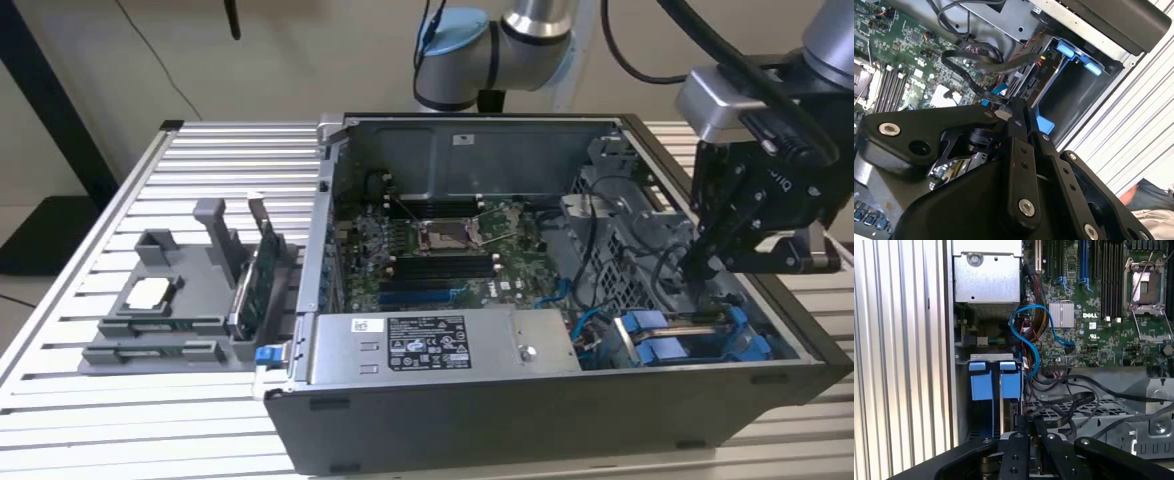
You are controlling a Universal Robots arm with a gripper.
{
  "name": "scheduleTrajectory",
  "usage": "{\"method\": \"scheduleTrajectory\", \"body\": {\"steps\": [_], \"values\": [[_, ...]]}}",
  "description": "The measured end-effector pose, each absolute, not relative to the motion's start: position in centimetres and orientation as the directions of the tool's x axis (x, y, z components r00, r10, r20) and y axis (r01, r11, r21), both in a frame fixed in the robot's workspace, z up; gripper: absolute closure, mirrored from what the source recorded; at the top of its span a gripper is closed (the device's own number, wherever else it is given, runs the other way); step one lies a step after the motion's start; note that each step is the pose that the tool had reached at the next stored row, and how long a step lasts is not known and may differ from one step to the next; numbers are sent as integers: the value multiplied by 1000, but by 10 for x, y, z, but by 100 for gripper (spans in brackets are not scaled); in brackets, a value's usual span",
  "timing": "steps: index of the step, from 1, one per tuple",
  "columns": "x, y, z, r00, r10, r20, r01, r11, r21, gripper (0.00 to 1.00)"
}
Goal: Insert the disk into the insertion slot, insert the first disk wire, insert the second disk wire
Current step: 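Insert the second disk wire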
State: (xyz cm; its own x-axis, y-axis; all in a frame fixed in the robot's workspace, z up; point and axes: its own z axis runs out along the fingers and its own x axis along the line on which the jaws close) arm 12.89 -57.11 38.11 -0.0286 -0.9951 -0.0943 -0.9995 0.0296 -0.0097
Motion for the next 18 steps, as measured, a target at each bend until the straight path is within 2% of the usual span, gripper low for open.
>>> {"method": "scheduleTrajectory", "body": {"steps": [18], "values": [[129, -571, 369, -29, -995, -94, -1000, 30, -10, 84]]}}
